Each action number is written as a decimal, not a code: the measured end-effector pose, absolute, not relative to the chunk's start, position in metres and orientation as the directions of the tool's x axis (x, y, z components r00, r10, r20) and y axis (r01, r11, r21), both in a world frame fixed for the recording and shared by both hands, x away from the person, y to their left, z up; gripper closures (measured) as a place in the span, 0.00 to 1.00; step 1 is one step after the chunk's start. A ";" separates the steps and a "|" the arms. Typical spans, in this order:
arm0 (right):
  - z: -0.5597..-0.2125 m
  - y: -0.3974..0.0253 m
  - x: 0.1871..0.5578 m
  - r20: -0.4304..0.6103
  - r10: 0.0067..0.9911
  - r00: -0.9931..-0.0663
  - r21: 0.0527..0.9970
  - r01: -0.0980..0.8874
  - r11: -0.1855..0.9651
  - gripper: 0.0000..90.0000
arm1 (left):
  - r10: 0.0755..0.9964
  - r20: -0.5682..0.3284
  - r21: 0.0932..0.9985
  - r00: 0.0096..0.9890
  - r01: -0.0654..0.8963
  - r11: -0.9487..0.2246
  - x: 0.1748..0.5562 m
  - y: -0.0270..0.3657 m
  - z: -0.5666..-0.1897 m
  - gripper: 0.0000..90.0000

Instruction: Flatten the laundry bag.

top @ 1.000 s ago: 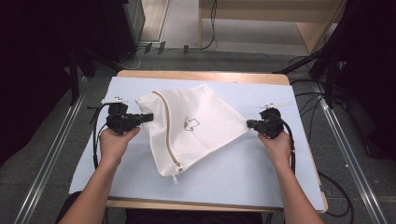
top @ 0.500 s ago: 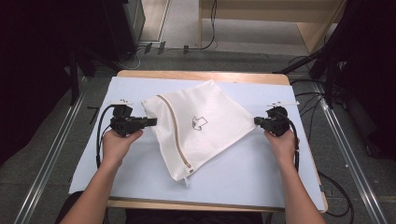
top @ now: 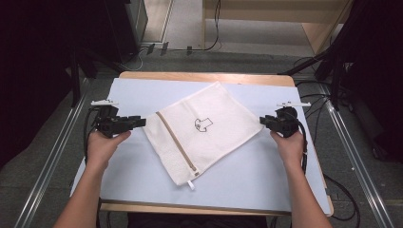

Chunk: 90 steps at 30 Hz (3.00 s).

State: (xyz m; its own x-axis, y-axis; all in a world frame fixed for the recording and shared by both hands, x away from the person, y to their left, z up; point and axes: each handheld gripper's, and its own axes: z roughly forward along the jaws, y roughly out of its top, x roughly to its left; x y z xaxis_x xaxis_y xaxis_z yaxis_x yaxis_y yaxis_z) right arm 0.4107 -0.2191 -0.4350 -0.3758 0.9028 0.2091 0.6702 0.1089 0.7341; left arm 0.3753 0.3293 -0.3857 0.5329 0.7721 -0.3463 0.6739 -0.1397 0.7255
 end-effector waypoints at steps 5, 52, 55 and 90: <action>-0.429 -0.213 0.402 0.223 0.892 -0.393 0.730 0.674 0.114 0.80 | 0.788 -0.319 0.725 0.527 0.671 -0.156 0.384 0.335 -0.385 0.63; -0.466 -0.148 0.358 0.189 0.843 -0.503 0.639 0.715 0.284 0.84 | 0.794 -0.260 0.579 0.550 0.747 -0.327 0.463 0.311 -0.451 0.96; -0.467 -0.148 0.360 0.190 0.850 -0.491 0.638 0.720 0.273 0.94 | 0.793 -0.266 0.572 0.547 0.752 -0.327 0.463 0.310 -0.450 0.98; -0.469 -0.162 0.423 0.136 0.883 -0.450 0.654 0.710 0.261 1.00 | 0.758 -0.318 0.593 0.569 0.743 -0.310 0.377 0.294 -0.432 0.98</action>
State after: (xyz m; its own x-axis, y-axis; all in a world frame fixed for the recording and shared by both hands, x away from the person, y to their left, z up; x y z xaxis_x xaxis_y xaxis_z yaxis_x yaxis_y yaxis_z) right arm 0.4234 -0.1617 -0.4690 -0.4501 0.8826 0.1360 0.7102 0.2614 0.6537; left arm 0.3773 0.2944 -0.4320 0.5692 0.7583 -0.3177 0.7435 -0.3098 0.5926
